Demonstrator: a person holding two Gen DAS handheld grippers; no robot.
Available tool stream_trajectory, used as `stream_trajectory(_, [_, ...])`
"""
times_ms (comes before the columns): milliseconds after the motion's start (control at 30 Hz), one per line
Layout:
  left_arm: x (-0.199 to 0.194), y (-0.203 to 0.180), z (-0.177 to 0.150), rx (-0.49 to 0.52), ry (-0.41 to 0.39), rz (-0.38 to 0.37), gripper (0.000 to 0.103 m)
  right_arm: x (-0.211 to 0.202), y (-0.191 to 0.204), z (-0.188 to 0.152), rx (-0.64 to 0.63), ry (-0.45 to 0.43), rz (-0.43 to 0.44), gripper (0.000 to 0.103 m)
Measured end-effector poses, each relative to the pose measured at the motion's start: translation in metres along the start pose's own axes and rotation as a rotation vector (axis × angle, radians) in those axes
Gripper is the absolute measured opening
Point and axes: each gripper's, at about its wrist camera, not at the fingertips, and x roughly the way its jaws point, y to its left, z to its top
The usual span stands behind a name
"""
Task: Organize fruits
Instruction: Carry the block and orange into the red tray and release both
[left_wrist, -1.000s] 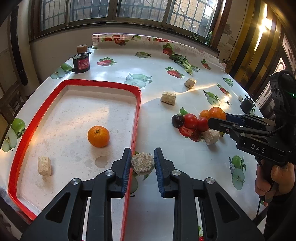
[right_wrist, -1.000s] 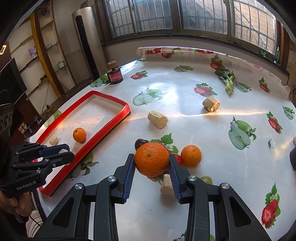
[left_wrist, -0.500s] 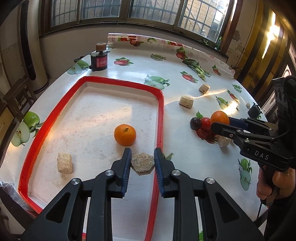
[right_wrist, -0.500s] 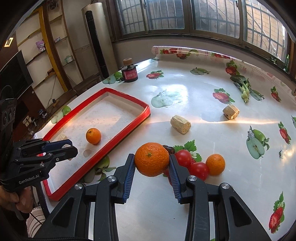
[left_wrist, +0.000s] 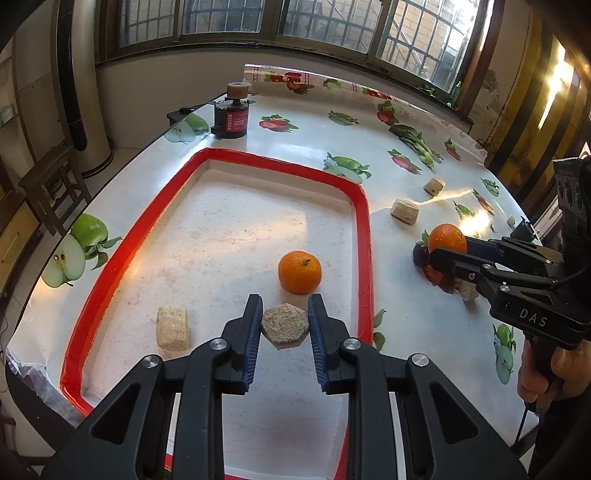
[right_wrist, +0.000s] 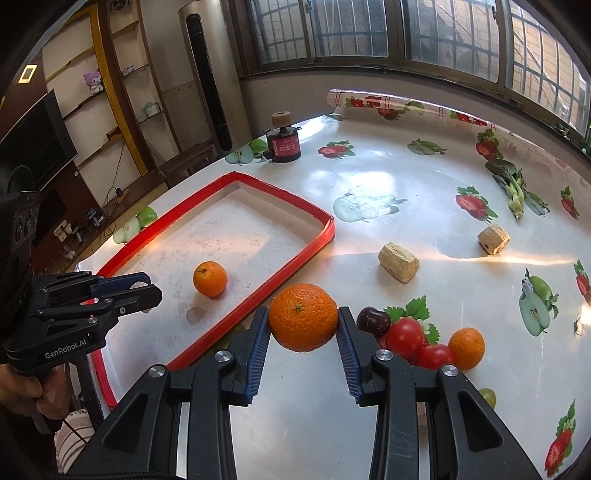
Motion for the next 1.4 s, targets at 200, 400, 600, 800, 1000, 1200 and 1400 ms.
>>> stream_trajectory(200, [0.0, 0.021, 0.006, -0.026, -0.001, 0.028, 0.022, 0.014, 0.015, 0.014, -0.024, 0.003, 0.028, 0.037])
stream_trajectory(400, [0.009, 0.039, 0.017, -0.046, 0.016, 0.053, 0.022, 0.035, 0.026, 0.031, -0.038, 0.018, 0.057, 0.037])
stream_trajectory(600, [0.026, 0.051, 0.028, -0.054, 0.043, 0.071, 0.022, 0.062, 0.036, 0.052, -0.057, 0.041, 0.077, 0.037])
stream_trajectory(800, [0.046, 0.059, 0.033, -0.061, 0.085, 0.08, 0.022, 0.094, 0.042, 0.062, -0.082, 0.083, 0.079, 0.037])
stream_trajectory(1000, [0.059, 0.065, 0.028, -0.076, 0.126, 0.08, 0.022, 0.115, 0.04, 0.059, -0.089, 0.12, 0.079, 0.037])
stream_trajectory(1200, [0.061, 0.061, 0.03, -0.06, 0.14, 0.099, 0.023, 0.125, 0.041, 0.053, -0.103, 0.145, 0.074, 0.038])
stream_trajectory(1400, [0.053, 0.061, 0.029, -0.077, 0.128, 0.135, 0.044, 0.114, 0.04, 0.055, -0.097, 0.128, 0.073, 0.053])
